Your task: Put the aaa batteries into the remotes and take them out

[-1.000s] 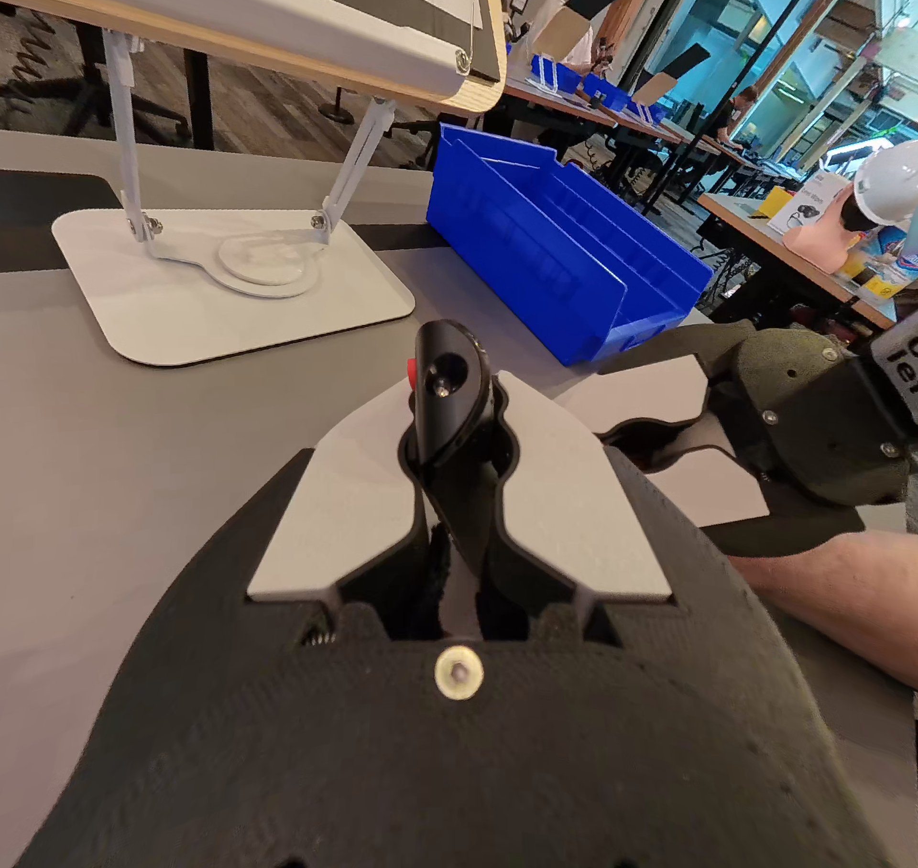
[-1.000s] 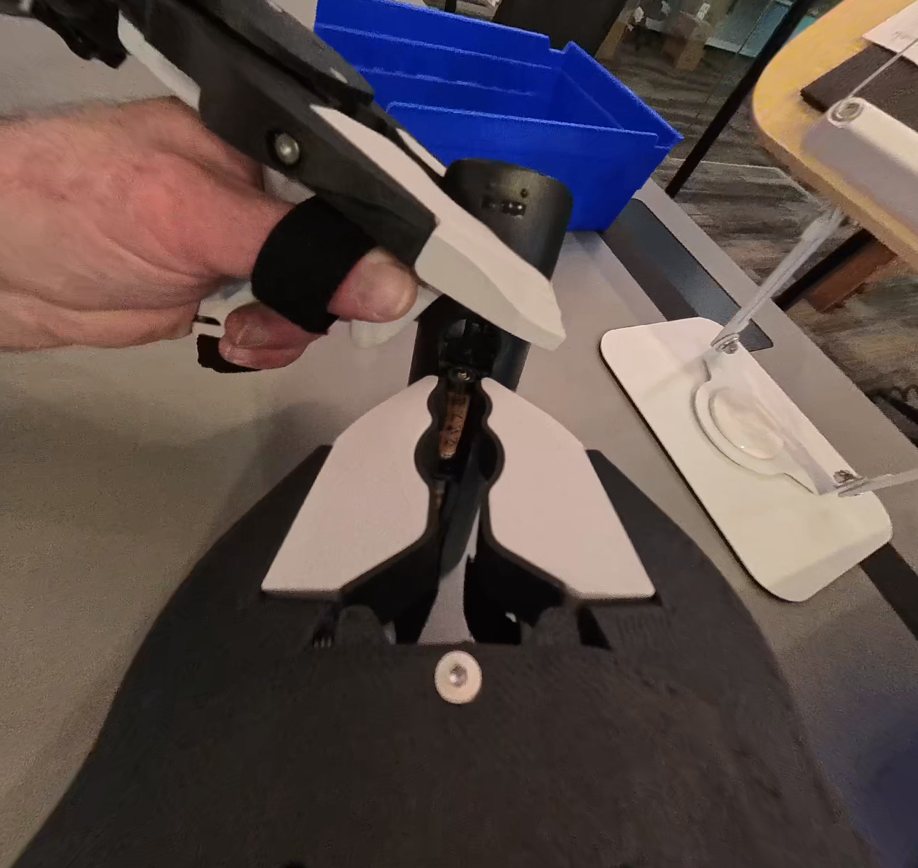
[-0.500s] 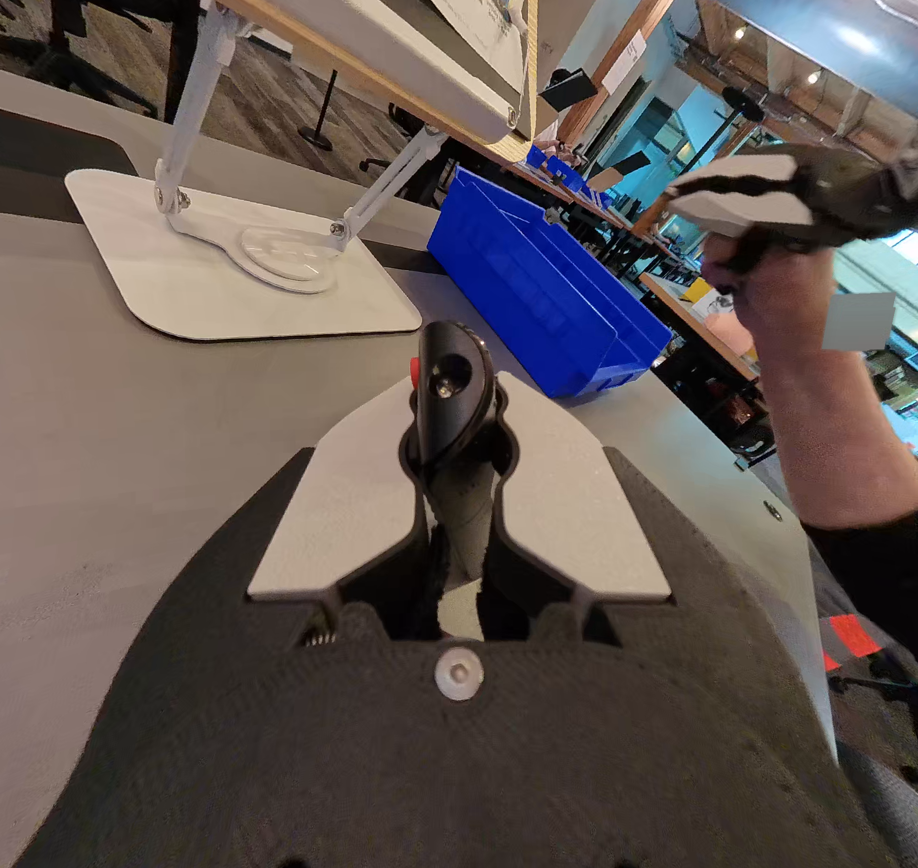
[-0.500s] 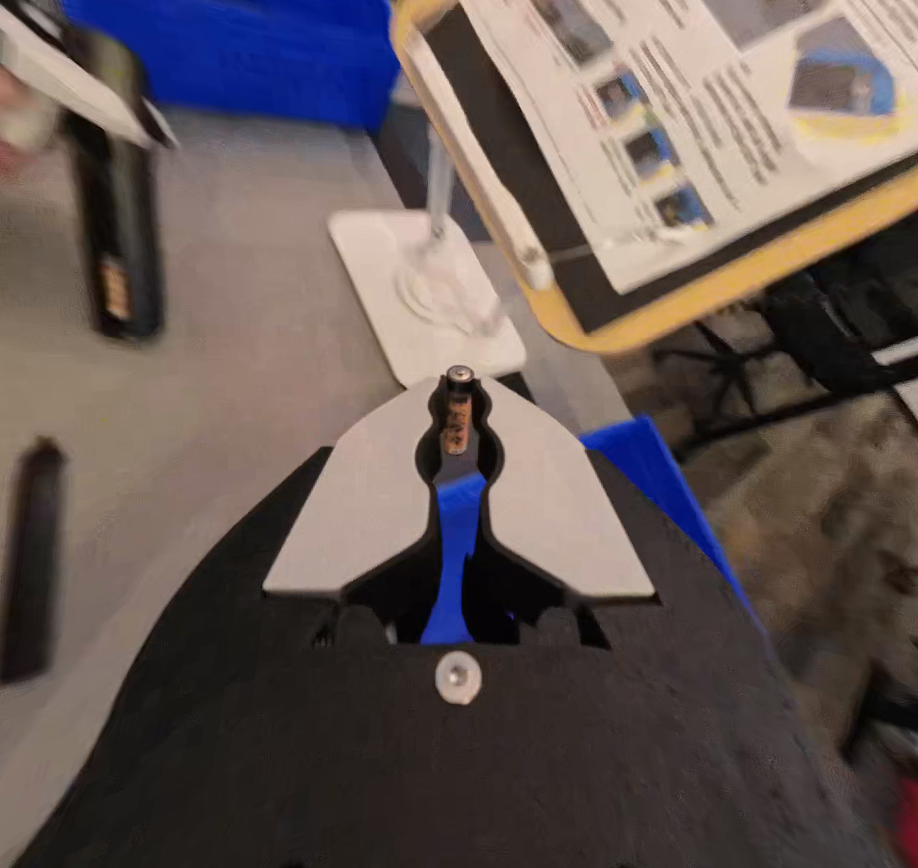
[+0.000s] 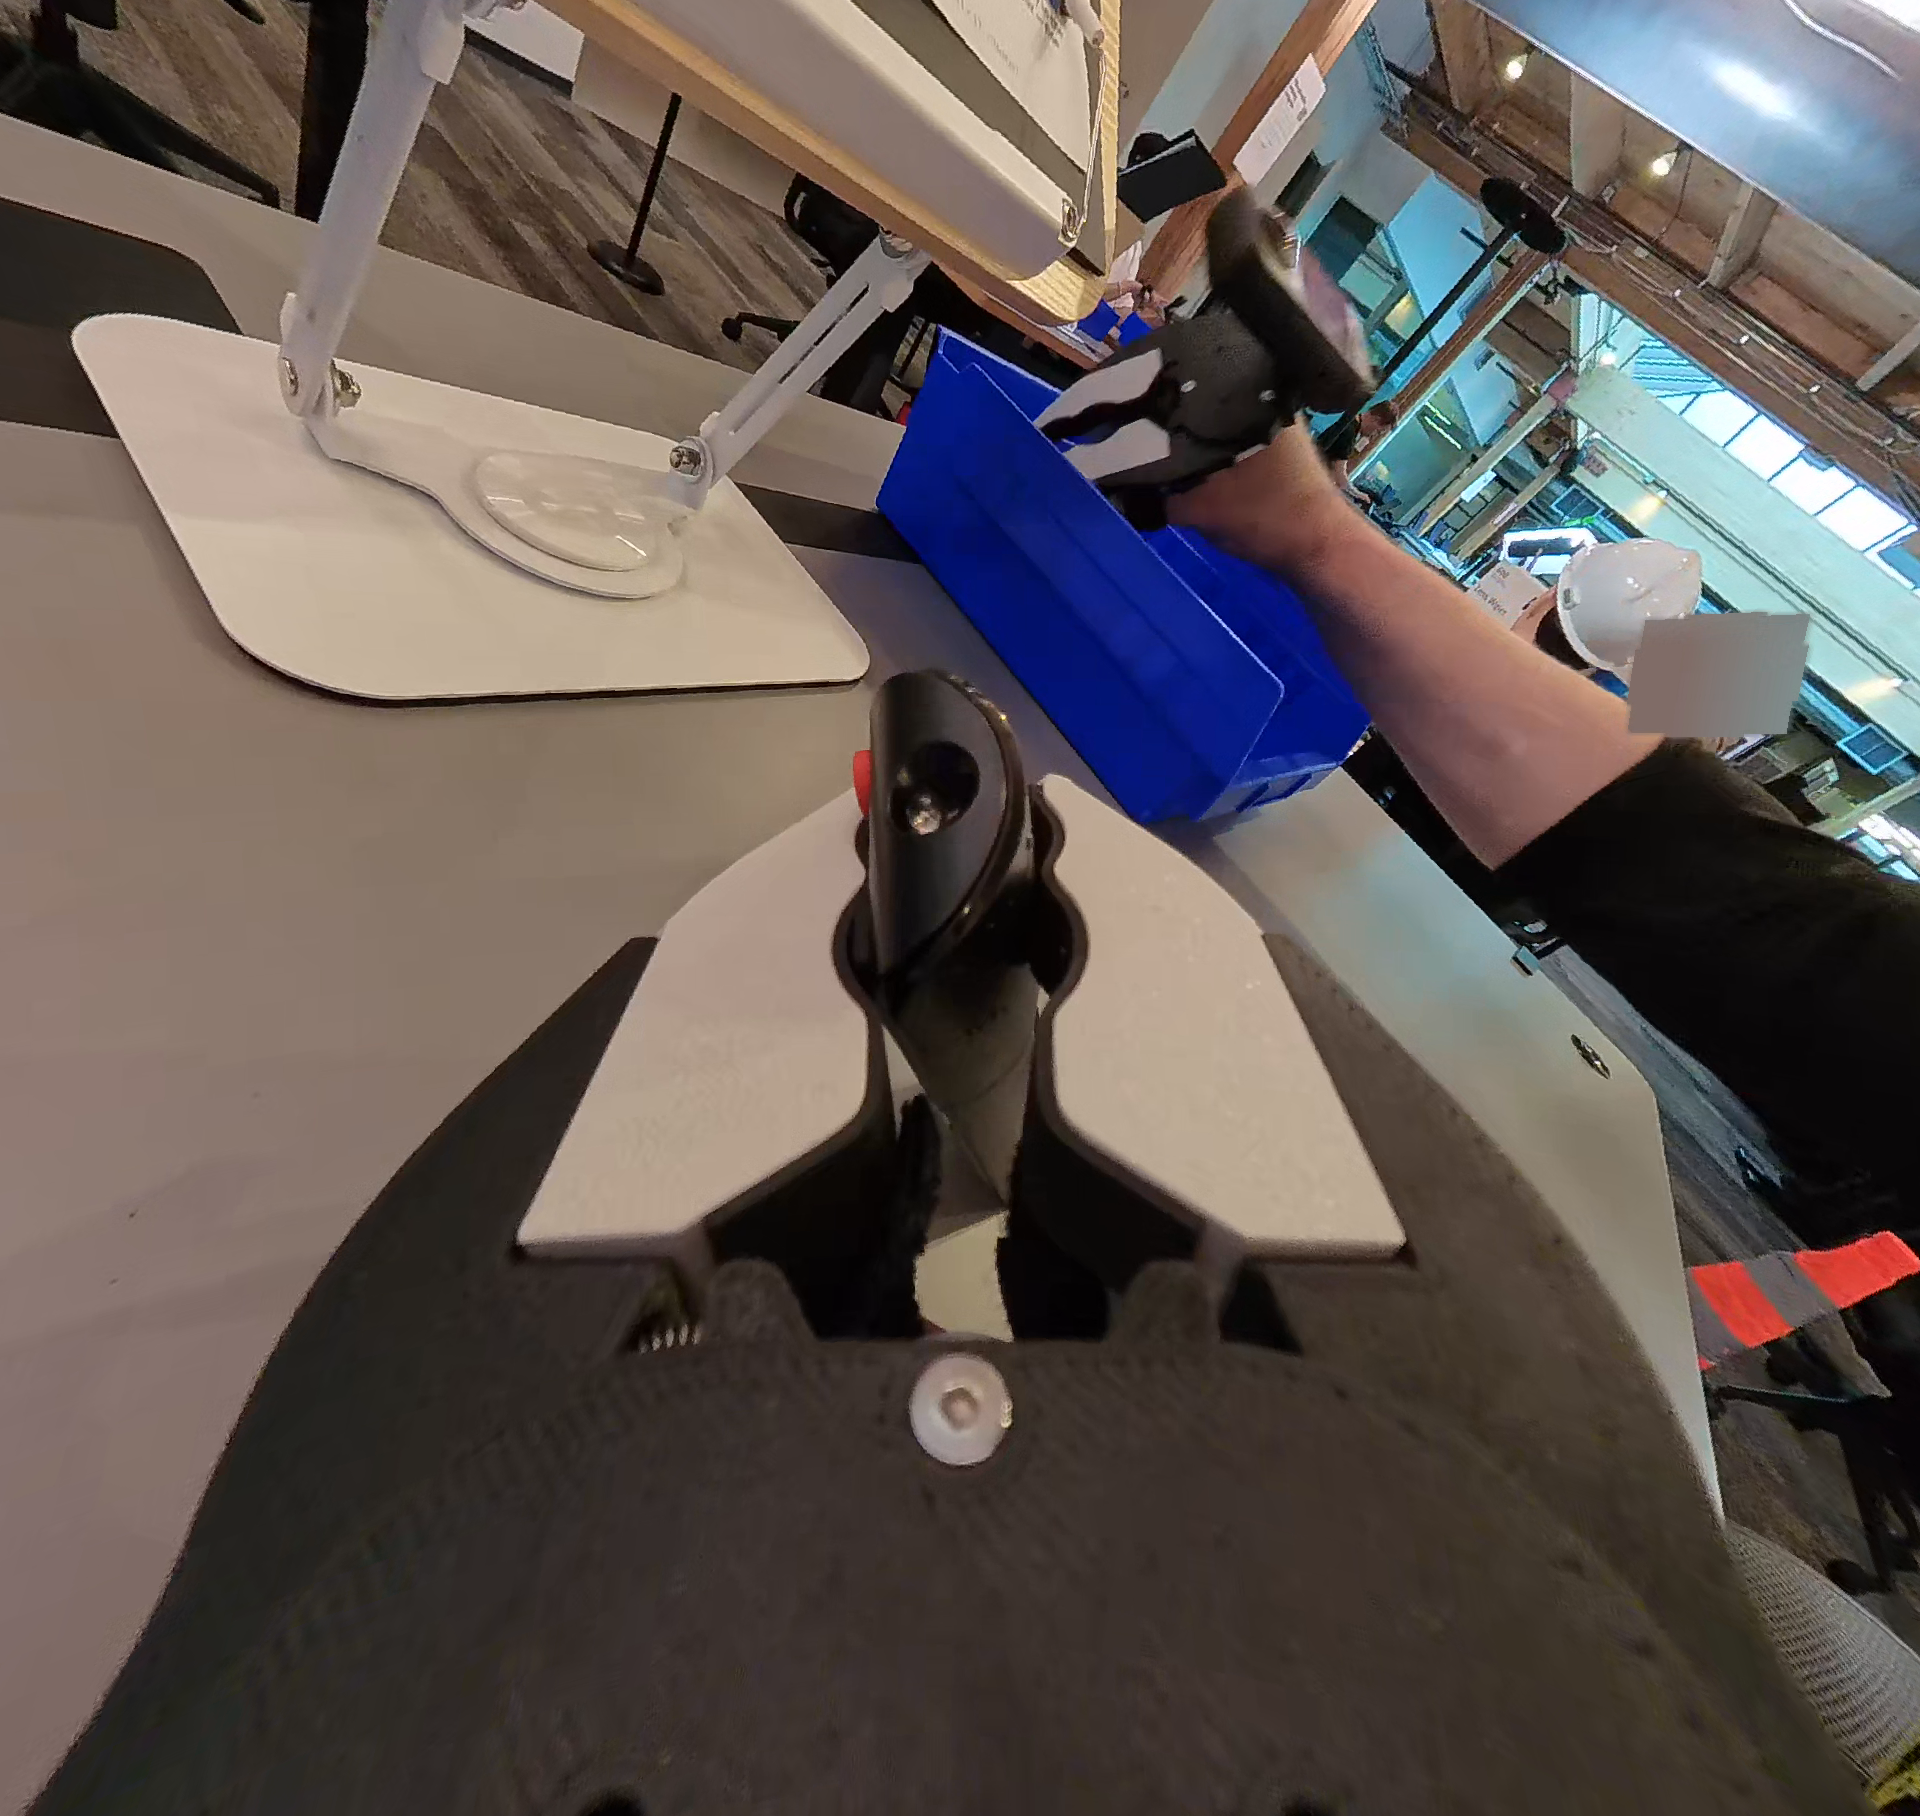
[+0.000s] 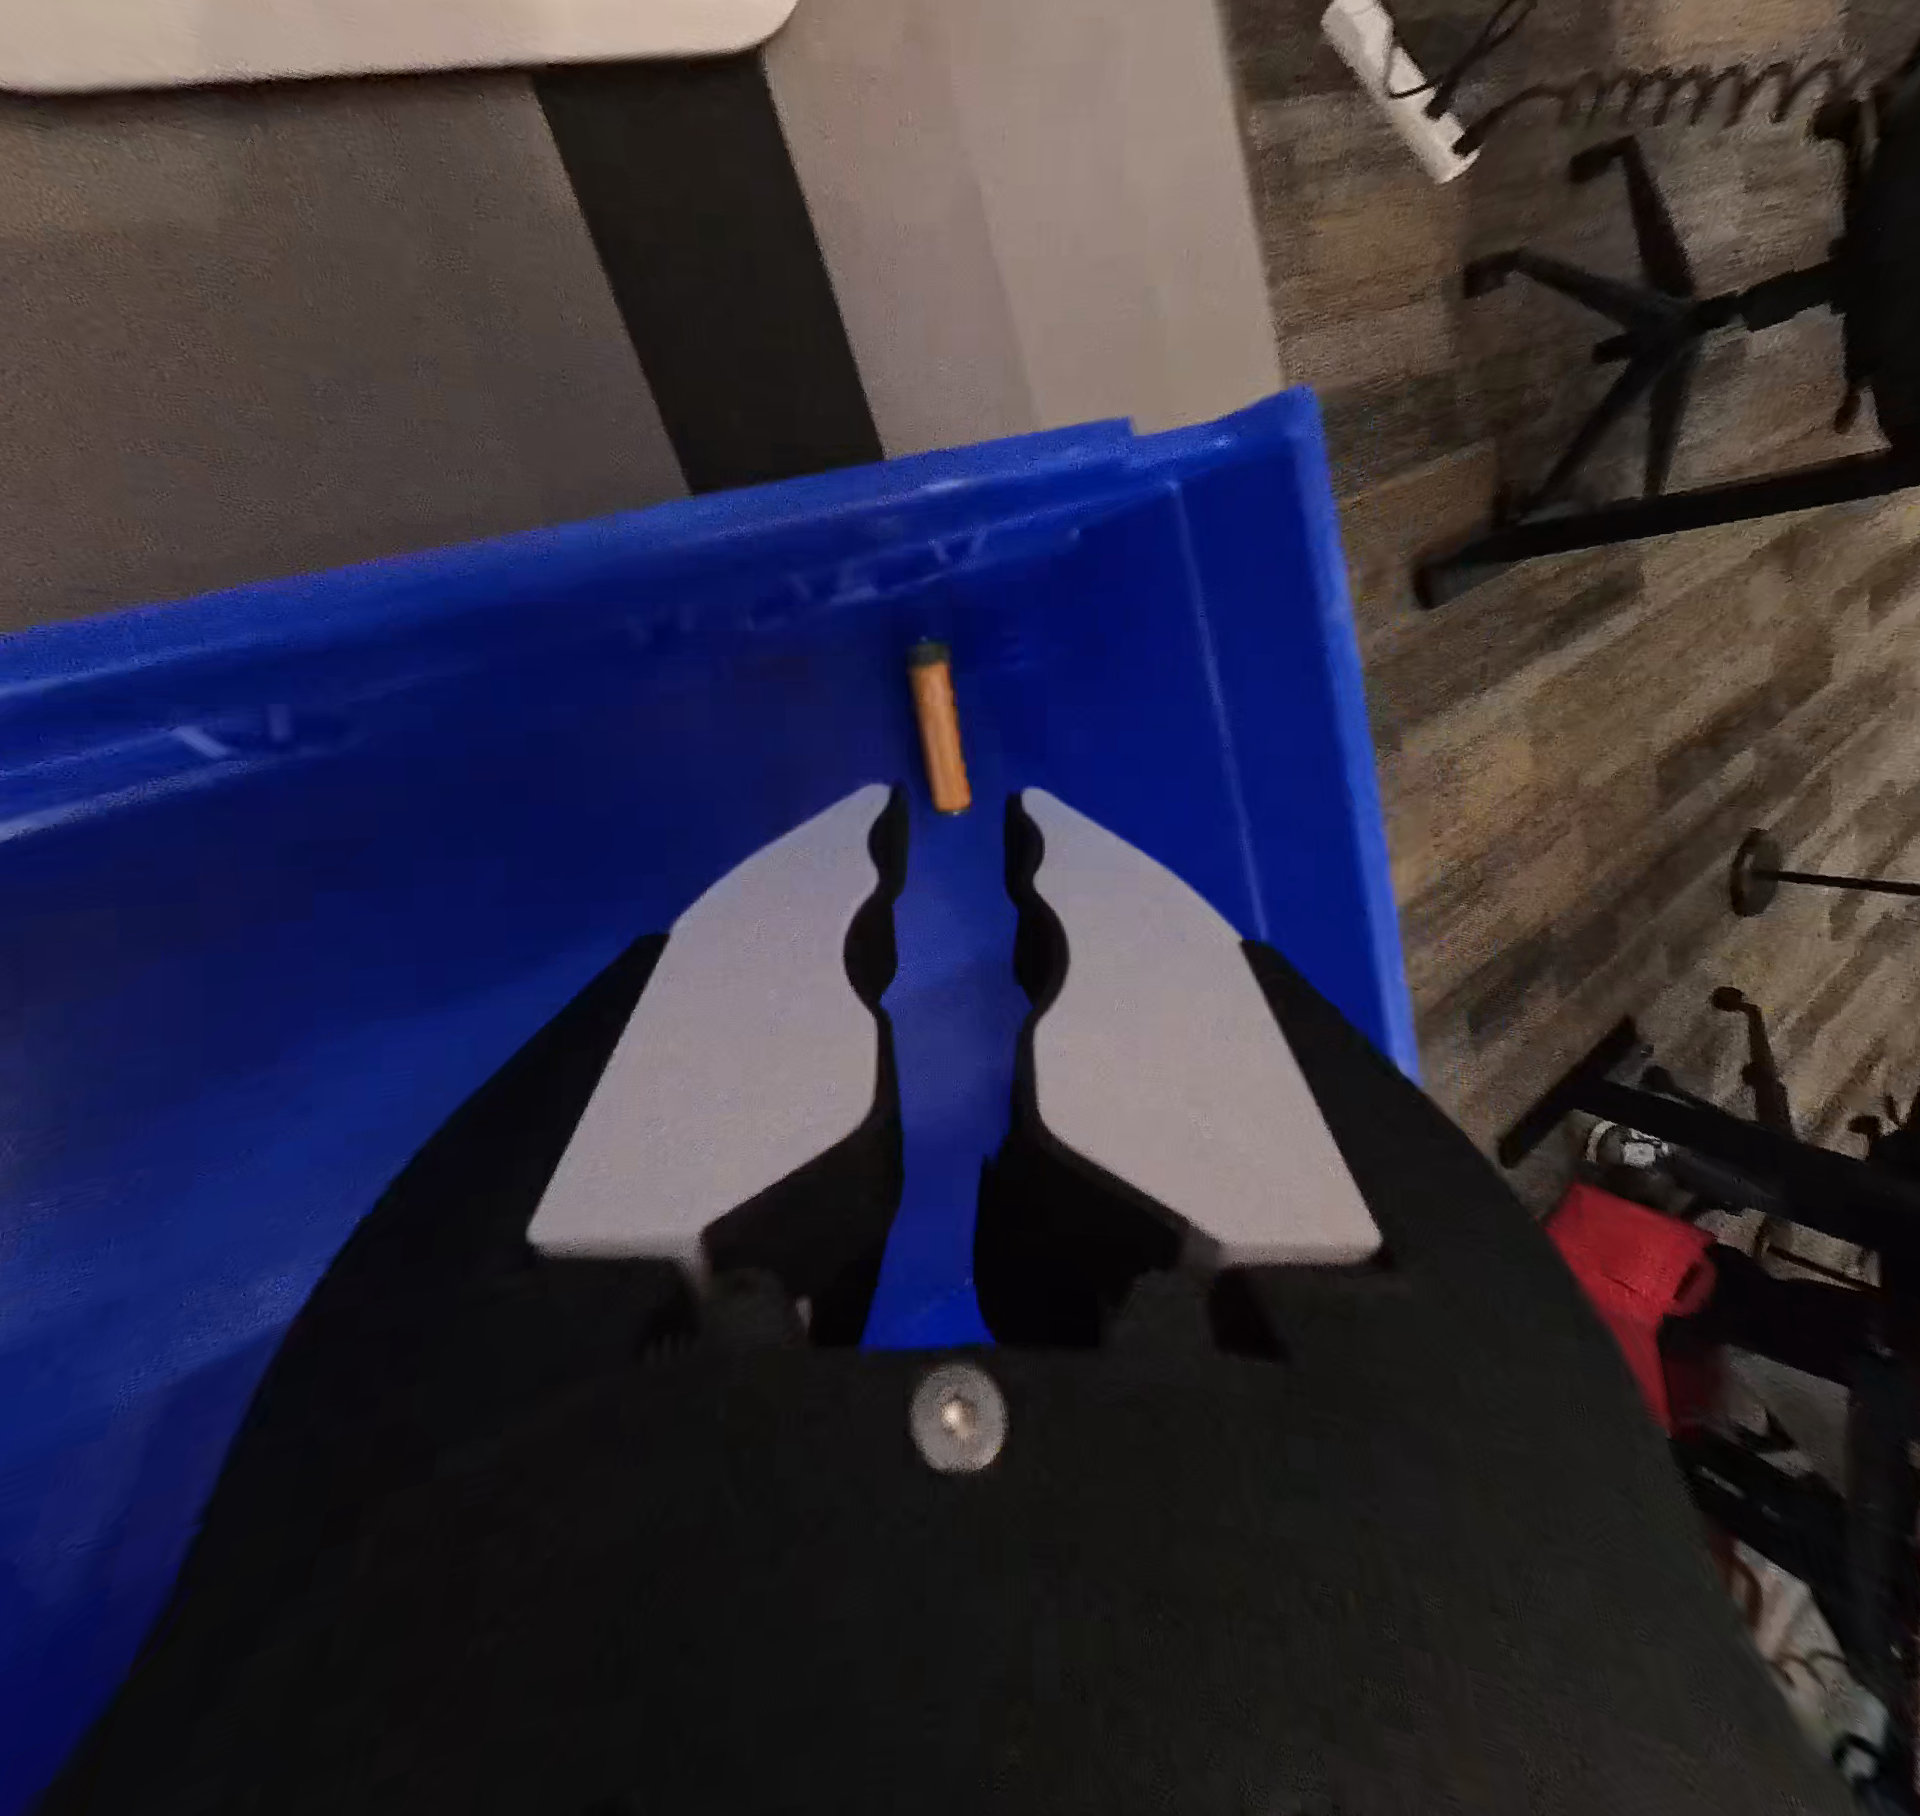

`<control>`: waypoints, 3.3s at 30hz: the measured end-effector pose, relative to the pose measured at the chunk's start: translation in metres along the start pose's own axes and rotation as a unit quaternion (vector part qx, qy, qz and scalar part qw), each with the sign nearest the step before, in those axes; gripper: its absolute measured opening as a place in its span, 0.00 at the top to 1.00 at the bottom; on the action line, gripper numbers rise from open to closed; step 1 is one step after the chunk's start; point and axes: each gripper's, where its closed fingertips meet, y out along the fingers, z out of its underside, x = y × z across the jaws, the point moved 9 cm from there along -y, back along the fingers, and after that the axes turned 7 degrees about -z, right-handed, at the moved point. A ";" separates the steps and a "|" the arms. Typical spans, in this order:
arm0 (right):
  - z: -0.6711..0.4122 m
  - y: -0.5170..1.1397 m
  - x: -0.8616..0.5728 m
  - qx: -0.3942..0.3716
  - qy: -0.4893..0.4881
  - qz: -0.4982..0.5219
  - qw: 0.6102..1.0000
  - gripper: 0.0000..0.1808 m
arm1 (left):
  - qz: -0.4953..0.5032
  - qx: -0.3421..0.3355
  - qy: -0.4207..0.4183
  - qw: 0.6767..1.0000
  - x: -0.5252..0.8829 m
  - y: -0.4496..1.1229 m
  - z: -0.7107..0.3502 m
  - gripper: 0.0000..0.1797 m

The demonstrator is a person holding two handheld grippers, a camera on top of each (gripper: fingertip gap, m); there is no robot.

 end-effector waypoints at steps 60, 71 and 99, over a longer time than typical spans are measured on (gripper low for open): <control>-0.143 0.020 0.279 -0.188 0.060 -0.426 0.883 0.84 | -0.006 -0.021 -0.031 0.999 0.018 0.001 0.014 0.86; -0.149 0.016 0.276 -0.229 0.087 -0.430 0.869 0.85 | 0.003 -0.018 -0.005 1.000 0.014 0.005 0.015 0.86; -0.155 0.018 0.278 -0.172 0.039 -0.434 0.883 0.85 | -0.008 -0.039 0.015 0.999 0.012 0.000 0.012 0.85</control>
